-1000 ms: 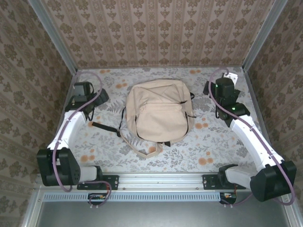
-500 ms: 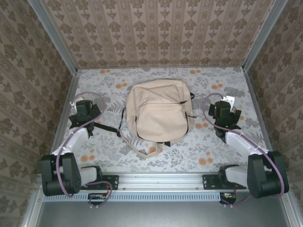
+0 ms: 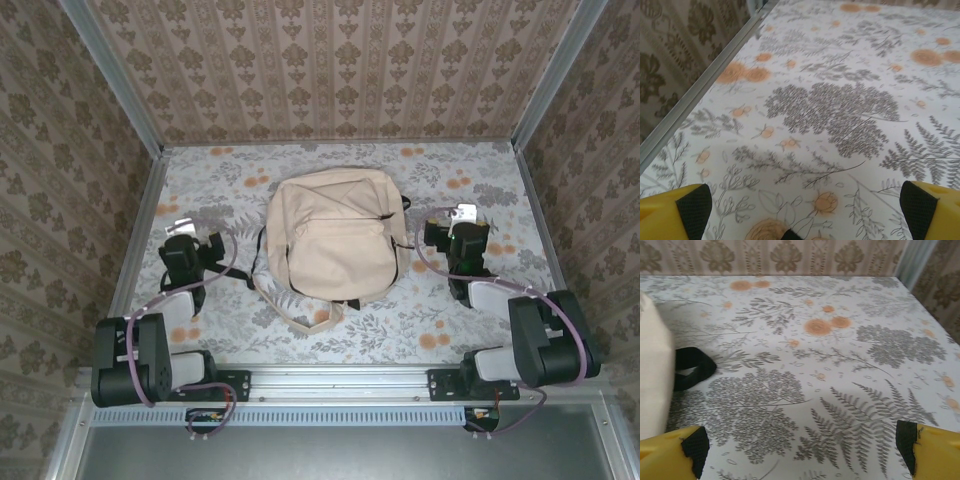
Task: Pack books, pencil case, and school supplies into a backpack
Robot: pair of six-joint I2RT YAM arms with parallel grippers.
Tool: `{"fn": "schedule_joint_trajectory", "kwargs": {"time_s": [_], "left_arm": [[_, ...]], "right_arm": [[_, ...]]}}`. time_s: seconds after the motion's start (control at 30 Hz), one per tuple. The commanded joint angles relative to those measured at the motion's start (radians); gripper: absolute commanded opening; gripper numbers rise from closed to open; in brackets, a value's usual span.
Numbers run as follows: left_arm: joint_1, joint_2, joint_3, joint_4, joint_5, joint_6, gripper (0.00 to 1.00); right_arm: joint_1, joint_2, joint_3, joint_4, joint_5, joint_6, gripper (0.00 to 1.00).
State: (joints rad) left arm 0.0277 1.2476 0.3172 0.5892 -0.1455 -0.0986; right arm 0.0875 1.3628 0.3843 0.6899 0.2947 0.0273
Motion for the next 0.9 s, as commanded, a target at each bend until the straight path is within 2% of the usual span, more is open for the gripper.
{"fn": "schedule_joint_trajectory", "kwargs": {"time_s": [0.0, 0.13, 0.27, 0.37, 0.53, 0.63, 0.7, 0.87], "left_arm": [[-0.005, 0.017, -0.035, 0.197, 0.079, 0.081, 1.00], [-0.014, 0.079, -0.053, 0.321, 0.087, 0.098, 1.00], [-0.037, 0.205, -0.060, 0.471, 0.063, 0.113, 1.00], [-0.075, 0.288, -0.034, 0.501, 0.022, 0.152, 1.00], [-0.132, 0.303, 0.025, 0.416, -0.080, 0.189, 1.00], [-0.098, 0.297, 0.068, 0.319, -0.078, 0.140, 1.00], [-0.072, 0.289, 0.069, 0.301, -0.054, 0.115, 1.00], [-0.081, 0.292, 0.069, 0.309, -0.058, 0.125, 1.00]], "right_arm": [[-0.008, 0.059, -0.029, 0.177, -0.088, -0.024, 1.00], [-0.008, 0.113, -0.028, 0.225, -0.096, -0.027, 1.00], [-0.008, 0.140, -0.027, 0.245, -0.086, -0.025, 1.00], [-0.008, 0.151, -0.023, 0.244, -0.079, -0.022, 1.00], [-0.008, 0.170, -0.020, 0.252, -0.067, -0.015, 1.00], [-0.013, 0.170, -0.005, 0.225, -0.059, -0.002, 1.00], [-0.029, 0.170, 0.005, 0.205, -0.064, 0.017, 1.00], [-0.038, 0.171, 0.009, 0.197, -0.075, 0.024, 1.00]]}}
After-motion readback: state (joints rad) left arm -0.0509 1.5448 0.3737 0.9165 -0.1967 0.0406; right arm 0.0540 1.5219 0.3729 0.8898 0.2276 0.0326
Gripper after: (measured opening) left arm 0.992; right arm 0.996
